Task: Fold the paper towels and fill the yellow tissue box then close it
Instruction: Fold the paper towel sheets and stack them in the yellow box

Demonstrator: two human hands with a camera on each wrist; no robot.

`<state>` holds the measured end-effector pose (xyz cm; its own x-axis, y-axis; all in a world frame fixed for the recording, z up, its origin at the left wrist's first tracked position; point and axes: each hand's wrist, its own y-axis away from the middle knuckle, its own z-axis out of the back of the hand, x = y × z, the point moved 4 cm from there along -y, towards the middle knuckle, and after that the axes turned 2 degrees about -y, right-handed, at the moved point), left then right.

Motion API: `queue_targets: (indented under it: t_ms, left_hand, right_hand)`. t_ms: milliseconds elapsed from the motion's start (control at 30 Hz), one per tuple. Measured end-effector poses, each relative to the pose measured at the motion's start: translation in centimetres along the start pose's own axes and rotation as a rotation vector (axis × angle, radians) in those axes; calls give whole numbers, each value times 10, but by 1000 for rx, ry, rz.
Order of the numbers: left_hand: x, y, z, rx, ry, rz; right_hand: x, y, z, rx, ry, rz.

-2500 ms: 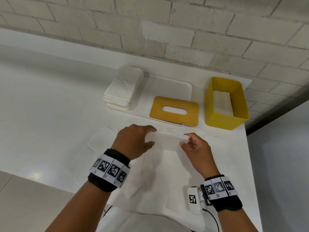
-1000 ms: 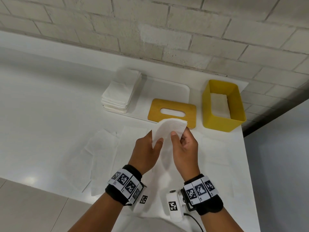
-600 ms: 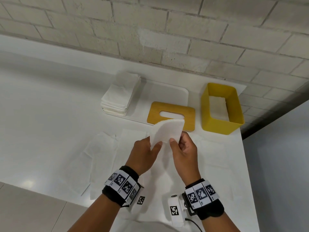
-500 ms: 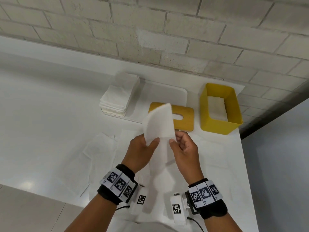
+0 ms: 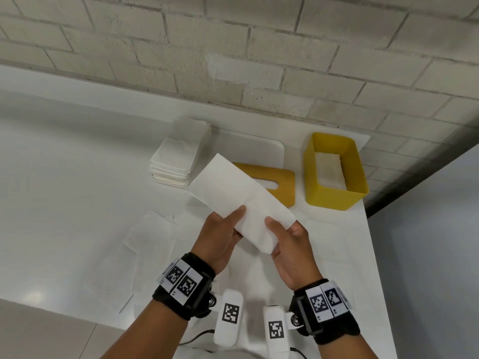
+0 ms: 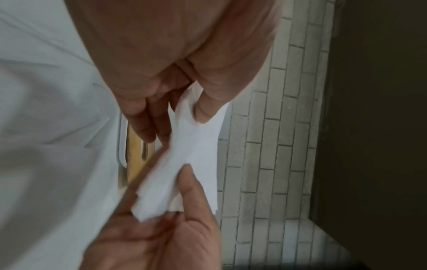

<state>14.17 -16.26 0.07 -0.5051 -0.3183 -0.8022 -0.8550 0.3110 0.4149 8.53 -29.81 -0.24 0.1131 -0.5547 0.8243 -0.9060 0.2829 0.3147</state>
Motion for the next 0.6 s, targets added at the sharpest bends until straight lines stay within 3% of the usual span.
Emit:
queue_targets:
  t_ms: [167, 367, 467, 600]
  left_hand:
    - [-8, -1, 22, -66, -15, -13]
    - [-14, 3, 74, -155, -241, -32]
    - [-15, 11, 90, -159, -367, -56]
    - [-9, 20, 108, -180, -509, -66]
  right_hand:
    - [11, -5, 18, -135, 31, 19]
    - [70, -21, 67, -497, -111, 217]
    - [80, -34, 81, -549, -158, 321]
    - [71, -41, 85, -591, -154, 314]
